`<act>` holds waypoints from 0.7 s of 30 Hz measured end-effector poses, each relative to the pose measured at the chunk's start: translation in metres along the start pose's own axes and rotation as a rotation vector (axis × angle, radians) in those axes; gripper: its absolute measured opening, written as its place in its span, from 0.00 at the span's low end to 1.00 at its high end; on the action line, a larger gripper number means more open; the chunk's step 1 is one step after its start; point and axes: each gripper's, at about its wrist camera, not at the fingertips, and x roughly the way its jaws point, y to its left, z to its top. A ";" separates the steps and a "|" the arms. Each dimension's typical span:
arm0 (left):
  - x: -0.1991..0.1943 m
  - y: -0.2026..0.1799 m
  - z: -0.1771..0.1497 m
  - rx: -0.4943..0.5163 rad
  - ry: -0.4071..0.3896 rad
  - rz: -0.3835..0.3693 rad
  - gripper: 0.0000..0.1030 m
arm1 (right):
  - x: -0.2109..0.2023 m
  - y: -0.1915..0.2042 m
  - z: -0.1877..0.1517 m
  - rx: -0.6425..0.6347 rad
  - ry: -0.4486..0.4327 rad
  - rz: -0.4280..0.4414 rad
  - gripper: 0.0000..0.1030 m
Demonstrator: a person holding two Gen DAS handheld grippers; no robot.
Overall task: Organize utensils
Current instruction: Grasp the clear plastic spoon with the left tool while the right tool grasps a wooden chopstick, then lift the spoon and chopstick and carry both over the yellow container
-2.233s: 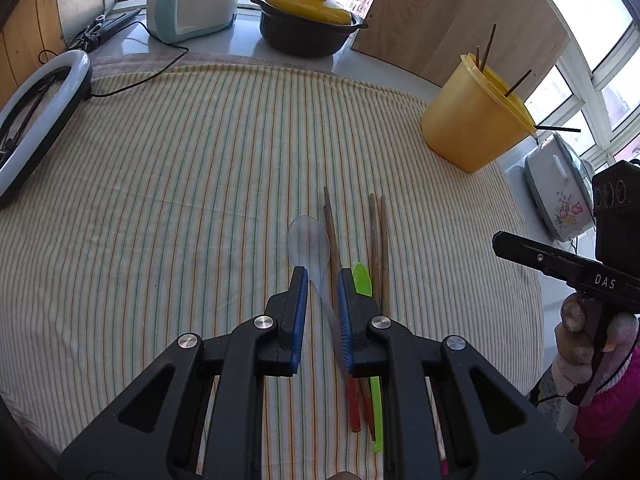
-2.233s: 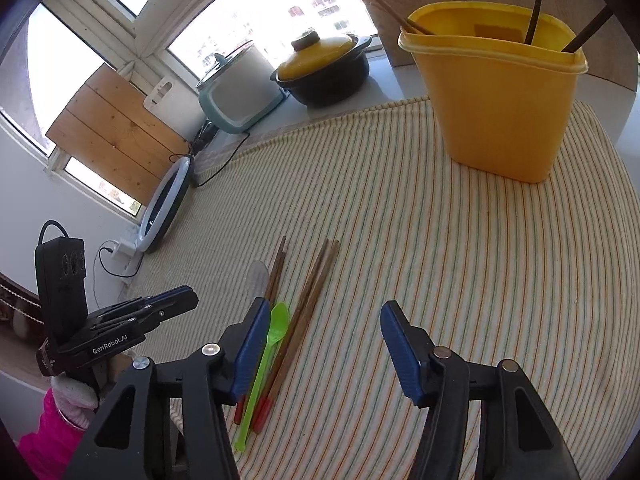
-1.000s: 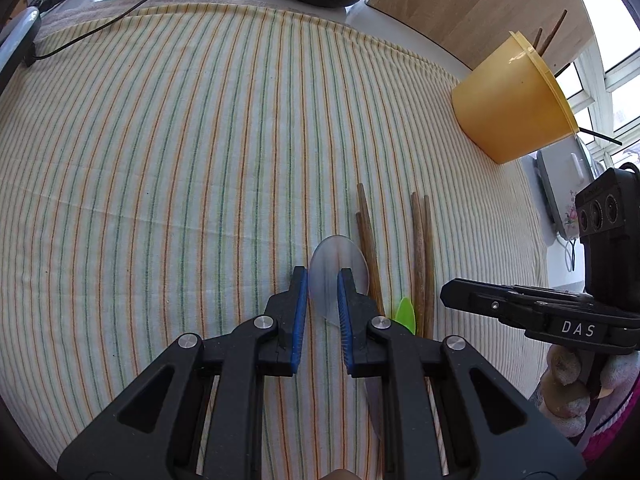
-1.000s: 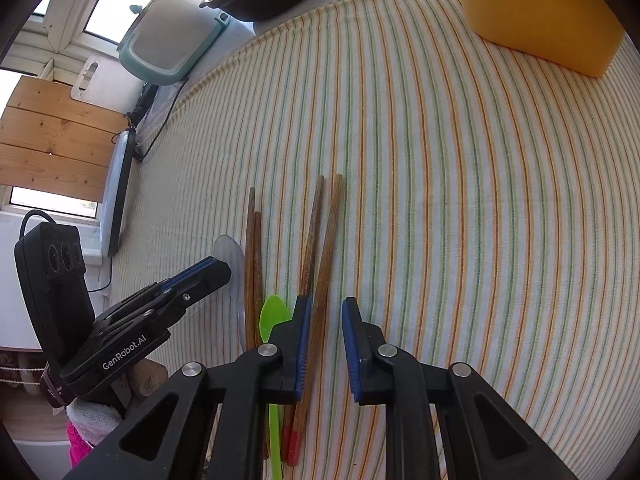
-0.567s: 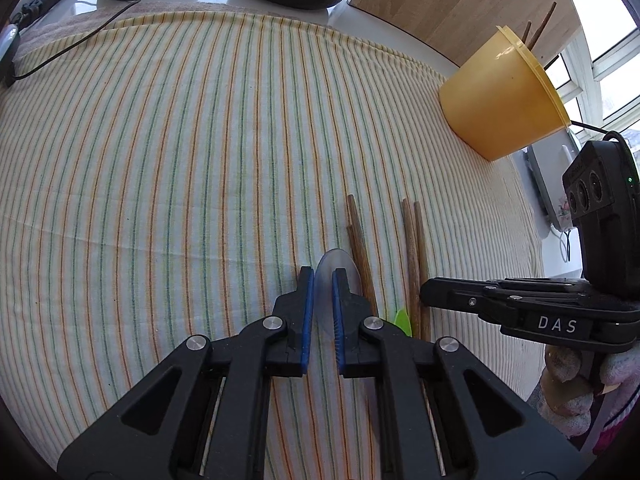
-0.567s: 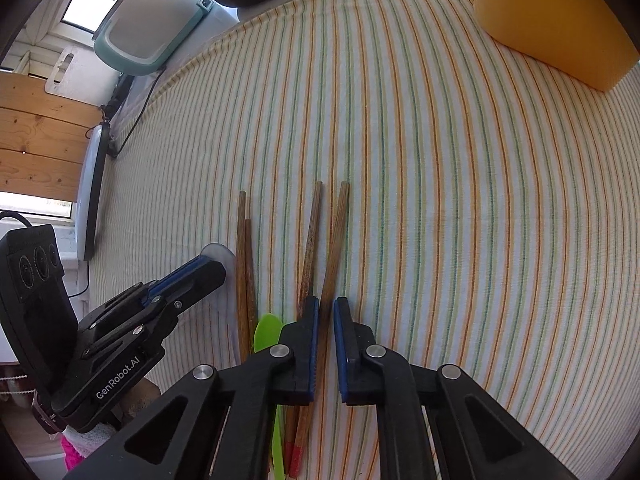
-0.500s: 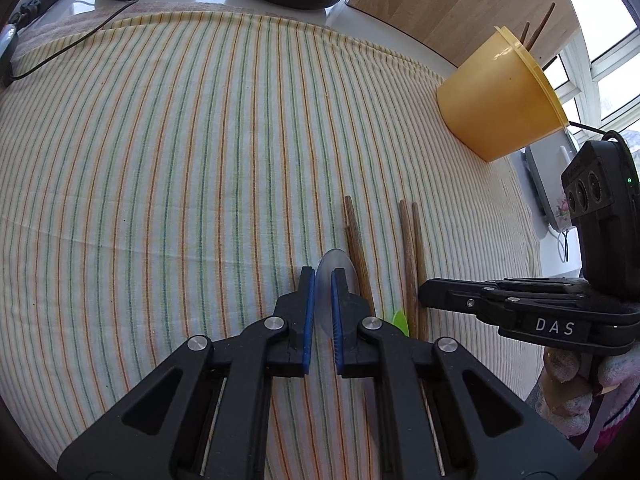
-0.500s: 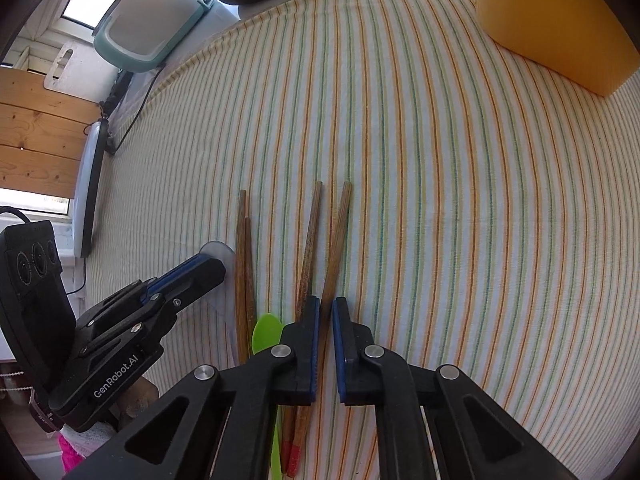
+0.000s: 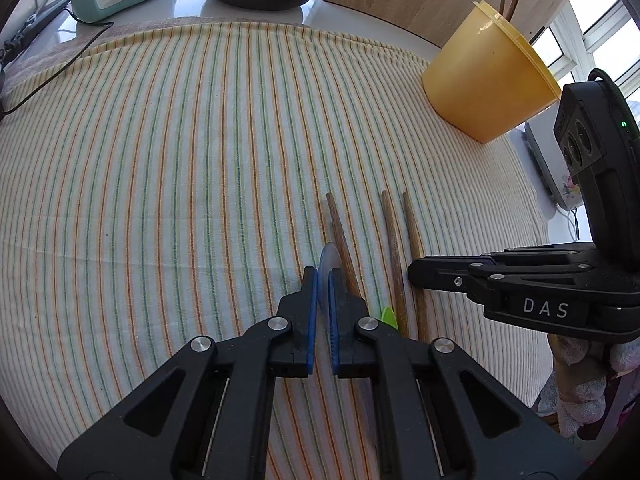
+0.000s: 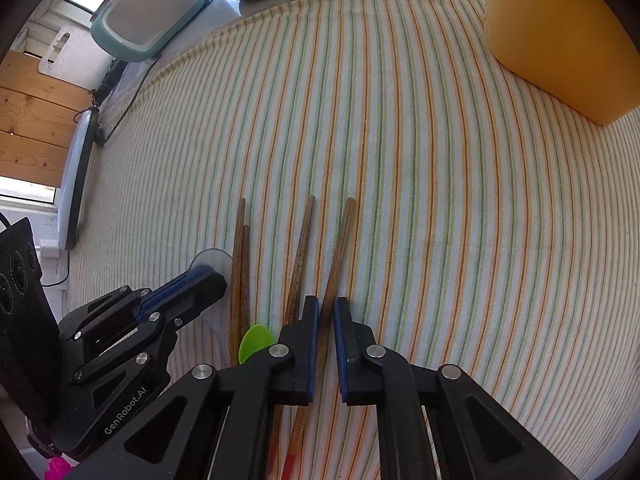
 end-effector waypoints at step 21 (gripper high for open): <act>-0.076 0.017 -0.004 -0.051 -0.150 0.038 0.01 | -0.080 -0.004 -0.031 -0.134 -0.221 0.103 0.03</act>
